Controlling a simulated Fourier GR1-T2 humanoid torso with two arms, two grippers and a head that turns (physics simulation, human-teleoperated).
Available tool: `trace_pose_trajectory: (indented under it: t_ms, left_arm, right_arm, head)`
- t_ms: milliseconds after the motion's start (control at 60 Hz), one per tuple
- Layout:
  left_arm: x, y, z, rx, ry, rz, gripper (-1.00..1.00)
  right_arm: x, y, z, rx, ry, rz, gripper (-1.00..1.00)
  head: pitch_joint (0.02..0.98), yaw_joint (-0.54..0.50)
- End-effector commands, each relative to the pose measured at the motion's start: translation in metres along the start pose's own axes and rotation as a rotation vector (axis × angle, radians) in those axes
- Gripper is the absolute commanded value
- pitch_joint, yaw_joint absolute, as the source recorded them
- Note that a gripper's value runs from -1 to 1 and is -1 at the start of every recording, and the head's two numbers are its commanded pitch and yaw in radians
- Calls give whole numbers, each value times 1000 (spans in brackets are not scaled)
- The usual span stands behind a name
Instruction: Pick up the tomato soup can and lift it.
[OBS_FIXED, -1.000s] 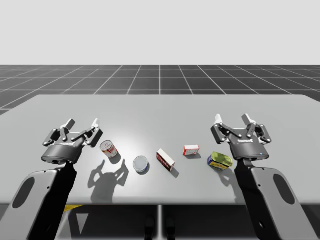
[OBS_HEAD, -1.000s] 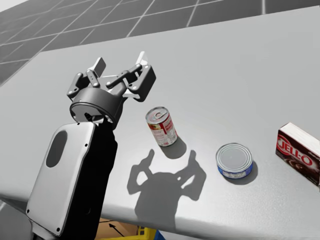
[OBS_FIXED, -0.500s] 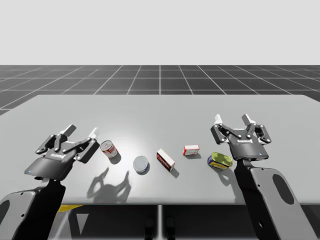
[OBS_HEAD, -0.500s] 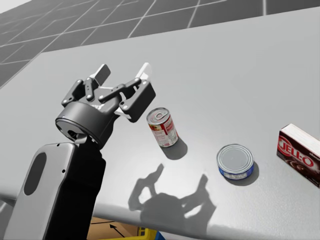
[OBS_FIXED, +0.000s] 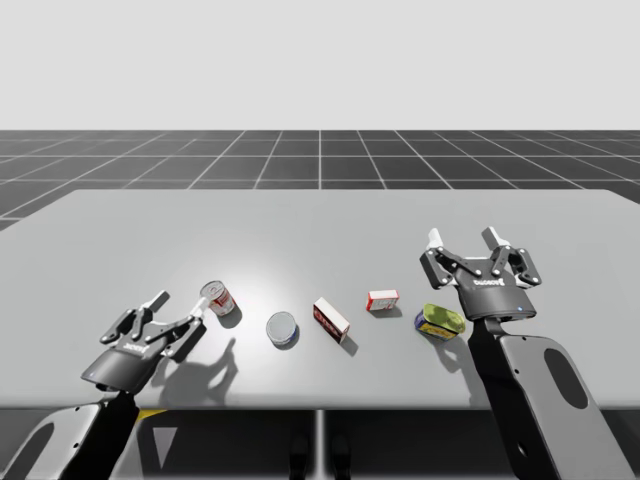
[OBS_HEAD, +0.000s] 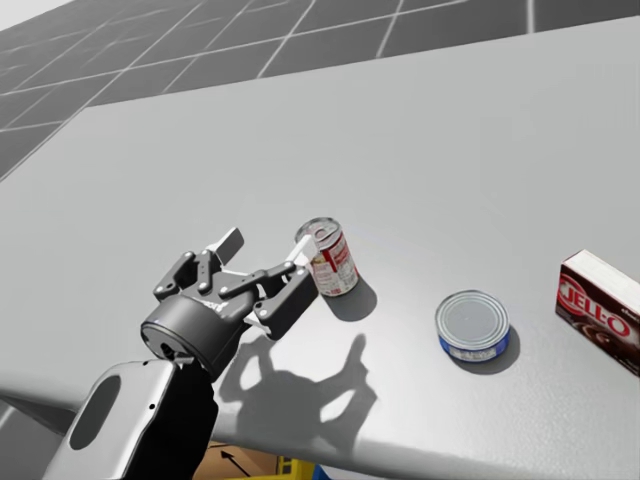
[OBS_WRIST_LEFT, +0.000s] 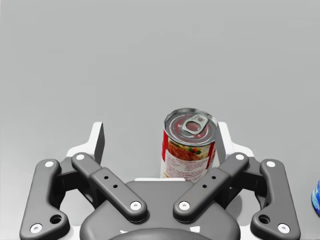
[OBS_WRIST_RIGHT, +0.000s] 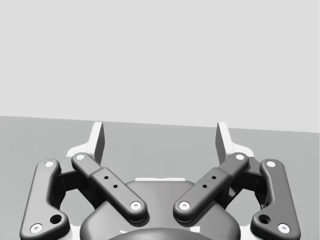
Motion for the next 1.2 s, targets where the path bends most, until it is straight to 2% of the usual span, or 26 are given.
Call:
trace_pose_trajectory:
  t_ms: [17, 467, 617, 800, 833, 850, 867, 883, 967, 1083, 1200]
  left_arm:
    - [-22, 0, -7, -13, 53, -3, -1000]
    - [-30, -14, -45, -14, 116, -15, -1000]
    - [-30, -17, -55, 1, 124, -32, -1000]
    - [-39, -16, -59, 10, 162, -32, -1000]
    - [-40, -16, -59, 13, 162, -33, -763]
    - [-41, -17, -59, 13, 162, -41, -360]
    - [-41, -17, -58, 8, 166, -43, 808]
    - [-41, -18, -58, 8, 166, -43, 945]
    - [-42, -19, -57, 6, 168, -45, 1000]
    - [-43, -20, -55, -3, 168, -48, 1000]
    - [-45, -21, -55, -12, 168, -55, 1000]
  right_arm:
    - [0, 0, 0, 0, 0, -5, -1000]
    - [2, -2, 1, -4, -2, -12, -1000]
    - [3, -3, 2, -6, -4, -13, -1000]
    - [4, -4, 2, -8, -5, -15, -1000]
    - [4, -4, 2, -8, -5, -14, -1000]
    - [4, -5, 2, -8, -5, -14, -1000]
    - [4, -5, 2, -9, -6, -15, -1000]
    - [4, -5, 2, -9, -6, -15, -1000]
    - [5, -5, 2, -11, -7, -16, -1000]
    - [5, -5, 2, -12, -7, -17, -1000]
    - [5, -6, 2, -13, -5, -17, -1000]
  head:
    - [803, 416]
    - [811, 401]
    - [811, 397]
    - [806, 389]
    - [805, 389]
    - [803, 388]
    - [800, 386]
    - [798, 386]
    - [782, 384]
    - [707, 386]
    - [569, 395]
